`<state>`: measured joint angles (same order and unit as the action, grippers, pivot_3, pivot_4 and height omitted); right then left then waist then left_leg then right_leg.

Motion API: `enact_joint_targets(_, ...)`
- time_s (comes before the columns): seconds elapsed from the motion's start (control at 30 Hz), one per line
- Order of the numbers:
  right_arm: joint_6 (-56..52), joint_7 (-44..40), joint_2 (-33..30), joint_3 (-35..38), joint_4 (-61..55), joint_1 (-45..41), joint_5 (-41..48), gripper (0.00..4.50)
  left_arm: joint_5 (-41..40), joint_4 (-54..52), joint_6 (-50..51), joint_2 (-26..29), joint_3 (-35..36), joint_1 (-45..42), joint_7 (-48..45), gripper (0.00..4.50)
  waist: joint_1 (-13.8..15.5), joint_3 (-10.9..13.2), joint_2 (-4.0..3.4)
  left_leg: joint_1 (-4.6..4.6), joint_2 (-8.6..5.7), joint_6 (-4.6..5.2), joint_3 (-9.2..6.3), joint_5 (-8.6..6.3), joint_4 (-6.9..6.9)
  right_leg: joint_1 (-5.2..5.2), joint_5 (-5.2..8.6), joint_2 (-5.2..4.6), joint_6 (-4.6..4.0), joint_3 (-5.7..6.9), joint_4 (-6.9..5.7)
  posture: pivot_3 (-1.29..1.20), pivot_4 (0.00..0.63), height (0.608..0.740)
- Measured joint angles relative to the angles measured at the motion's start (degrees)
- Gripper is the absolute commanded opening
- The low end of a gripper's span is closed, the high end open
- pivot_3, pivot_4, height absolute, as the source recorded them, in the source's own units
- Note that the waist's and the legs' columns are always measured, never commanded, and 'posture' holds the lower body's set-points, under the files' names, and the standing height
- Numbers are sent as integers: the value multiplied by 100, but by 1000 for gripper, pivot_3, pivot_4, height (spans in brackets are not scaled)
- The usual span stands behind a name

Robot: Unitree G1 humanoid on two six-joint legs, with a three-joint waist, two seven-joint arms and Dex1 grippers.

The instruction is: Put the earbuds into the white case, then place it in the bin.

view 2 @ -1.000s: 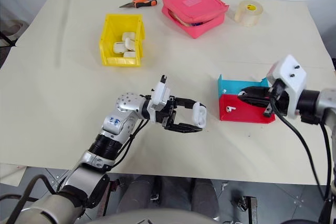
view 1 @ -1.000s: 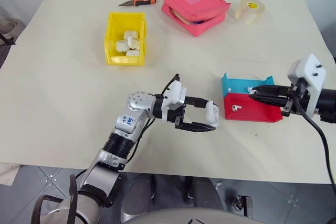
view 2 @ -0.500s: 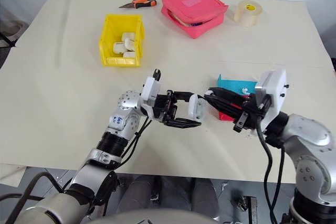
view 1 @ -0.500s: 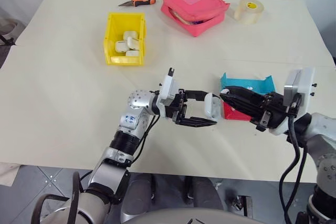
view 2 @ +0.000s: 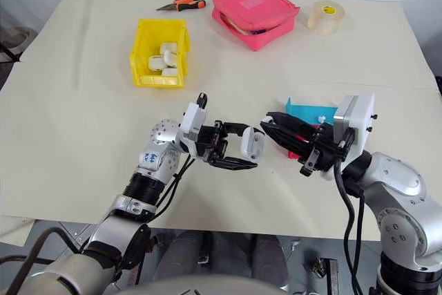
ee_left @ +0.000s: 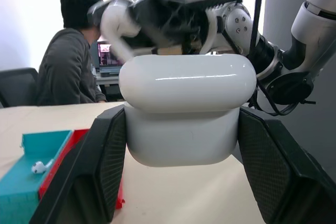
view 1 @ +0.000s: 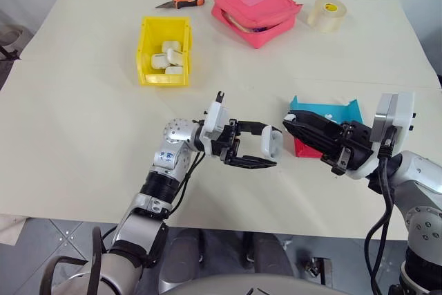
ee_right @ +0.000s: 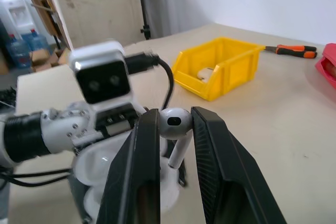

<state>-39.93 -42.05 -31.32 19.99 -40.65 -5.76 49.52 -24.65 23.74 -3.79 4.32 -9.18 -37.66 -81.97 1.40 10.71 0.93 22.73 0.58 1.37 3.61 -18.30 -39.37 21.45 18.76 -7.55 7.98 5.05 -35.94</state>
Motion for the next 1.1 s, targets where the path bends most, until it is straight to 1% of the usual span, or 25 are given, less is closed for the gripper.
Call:
enact_joint_targets(0.13,123,21,0,-282,-2,157,11,513,0,28,-11,-35,4,-45,2,2788,4,0,0,0,-1,1,0,0,0,0,0,-1,0,0,0,0,150,740)
enact_joint_targets(0.23,322,-22,-5,-521,11,260,-140,513,2,45,-11,-66,3,-47,2,2788,0,0,0,0,-1,1,2,0,0,0,0,0,0,-1,0,0,150,740)
enact_joint_targets(0.5,1127,-345,-23,-839,322,283,-639,513,1,55,49,-64,13,-48,3,2788,4,0,0,0,-1,1,1,-1,0,0,0,1,0,0,0,0,150,740)
enact_joint_targets(0.83,1952,-668,-168,-1072,827,237,-1164,513,-4,55,155,-77,11,-66,-17,2788,4,0,0,0,0,2,2,0,1,0,0,2,0,1,1,0,150,740)
enact_joint_targets(1.0,2113,-761,-283,-1103,843,328,-1238,513,0,56,181,-80,-30,-66,-52,2788,6,0,0,0,-1,2,2,0,1,0,0,1,0,1,1,0,150,740)
enact_joint_targets(1.1,2123,-789,-493,-1101,784,417,-1244,513,24,75,182,-82,-90,-65,-91,2788,6,0,0,0,-1,2,2,0,1,0,0,1,0,1,1,0,150,740)
